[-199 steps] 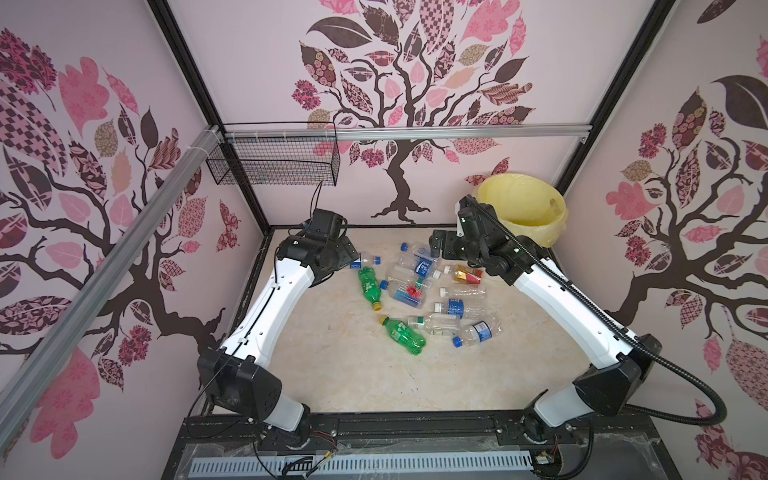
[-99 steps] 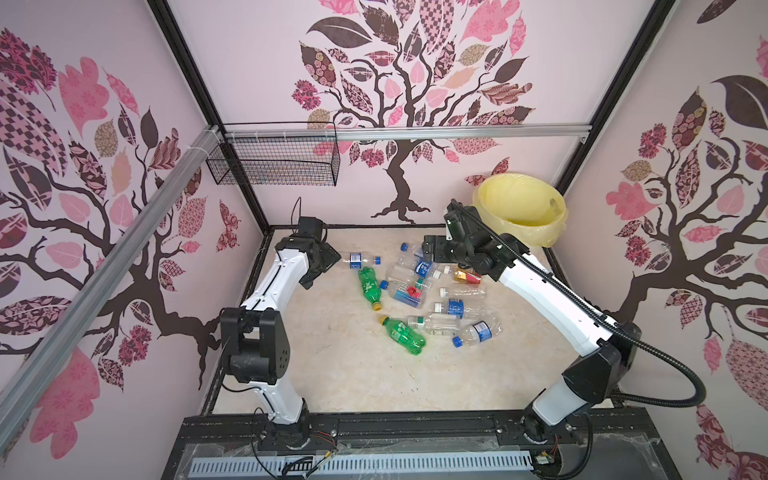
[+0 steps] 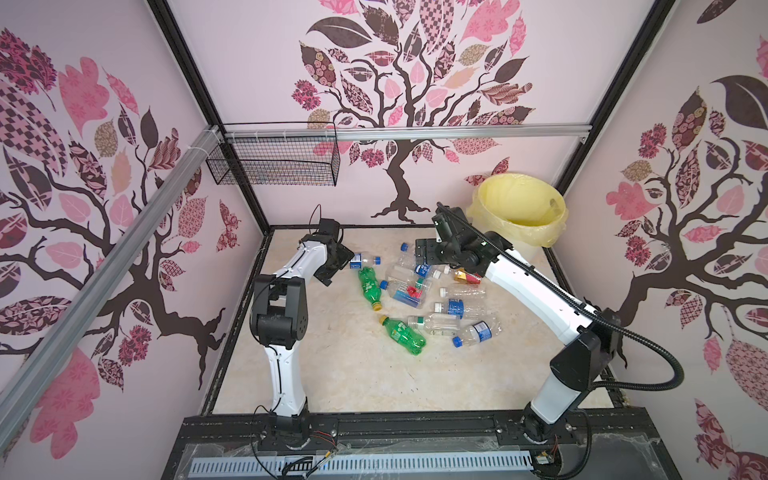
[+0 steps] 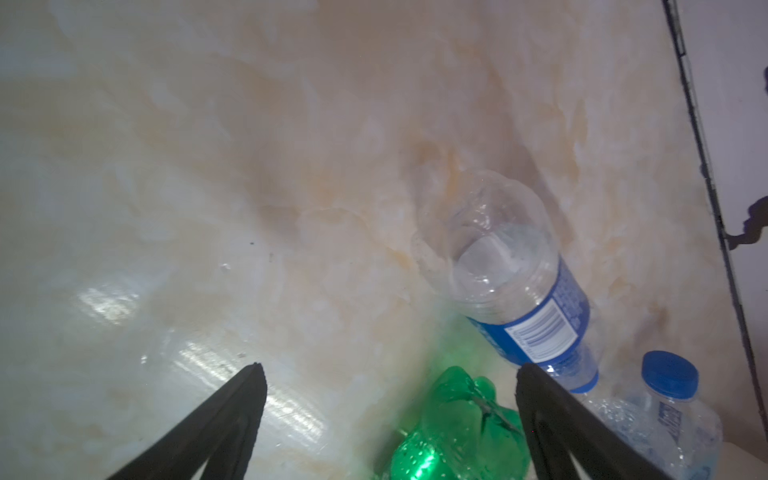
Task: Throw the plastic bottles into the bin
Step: 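Lower the left gripper onto the clear blue-label bottle and close on its base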
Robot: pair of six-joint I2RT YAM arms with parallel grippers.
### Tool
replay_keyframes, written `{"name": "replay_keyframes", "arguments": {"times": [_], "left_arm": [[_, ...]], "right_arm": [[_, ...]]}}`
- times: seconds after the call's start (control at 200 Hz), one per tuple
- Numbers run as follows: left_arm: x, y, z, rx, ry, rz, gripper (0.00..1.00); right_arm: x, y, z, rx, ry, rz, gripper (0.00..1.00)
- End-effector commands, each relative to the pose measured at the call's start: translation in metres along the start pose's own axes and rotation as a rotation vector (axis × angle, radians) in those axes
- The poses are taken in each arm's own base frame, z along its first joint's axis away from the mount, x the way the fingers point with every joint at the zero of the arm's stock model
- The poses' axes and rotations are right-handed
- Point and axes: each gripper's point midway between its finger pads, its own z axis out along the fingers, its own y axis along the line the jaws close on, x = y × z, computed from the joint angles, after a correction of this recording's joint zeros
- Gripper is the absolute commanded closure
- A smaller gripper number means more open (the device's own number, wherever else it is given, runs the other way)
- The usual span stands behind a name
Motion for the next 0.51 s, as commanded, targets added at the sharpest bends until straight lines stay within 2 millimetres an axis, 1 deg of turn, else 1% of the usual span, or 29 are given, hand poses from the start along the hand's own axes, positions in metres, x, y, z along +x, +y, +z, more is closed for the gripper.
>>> {"name": "replay_keyframes", "arguments": {"times": [0.0,0.07,0.175,0.285,0.355,0.39,0.395,0.41,0.5], "left_arm": [[-0.013,-0.042,-0.007,0.119,-0.048,-0.066,0.03],[-0.013,-0.051,-0.003,0.131,-0.054,-0.097,0.03],[-0.013,-0.052,0.011,0.115,-0.041,-0.158,0.03],[-0.013,-0.056,0.028,0.114,-0.024,-0.201,0.03],[-0.013,-0.06,0.035,0.108,-0.017,-0.217,0.03],[-0.011,-0.056,0.04,0.088,-0.011,-0.223,0.03],[-0.014,-0.061,0.037,0.101,-0.017,-0.223,0.03],[-0.016,-0.064,0.035,0.107,-0.022,-0.225,0.03],[-0.018,-0.064,0.039,0.098,-0.027,-0.244,0.03]], "right_arm": [[-0.007,0.008,0.004,-0.007,-0.008,-0.021,0.0],[-0.008,0.009,0.006,-0.011,-0.006,-0.022,0.01],[-0.008,0.011,0.007,-0.02,-0.004,-0.026,0.0],[-0.009,0.01,0.005,-0.019,-0.012,-0.032,0.0],[-0.01,0.009,0.002,-0.019,-0.019,-0.036,0.0],[-0.01,0.008,0.0,-0.018,-0.023,-0.039,0.0],[-0.01,0.008,0.0,-0.015,-0.022,-0.041,0.0],[-0.011,0.008,-0.002,-0.017,-0.026,-0.042,0.0],[-0.012,0.005,-0.006,-0.008,-0.039,-0.055,0.0]]}}
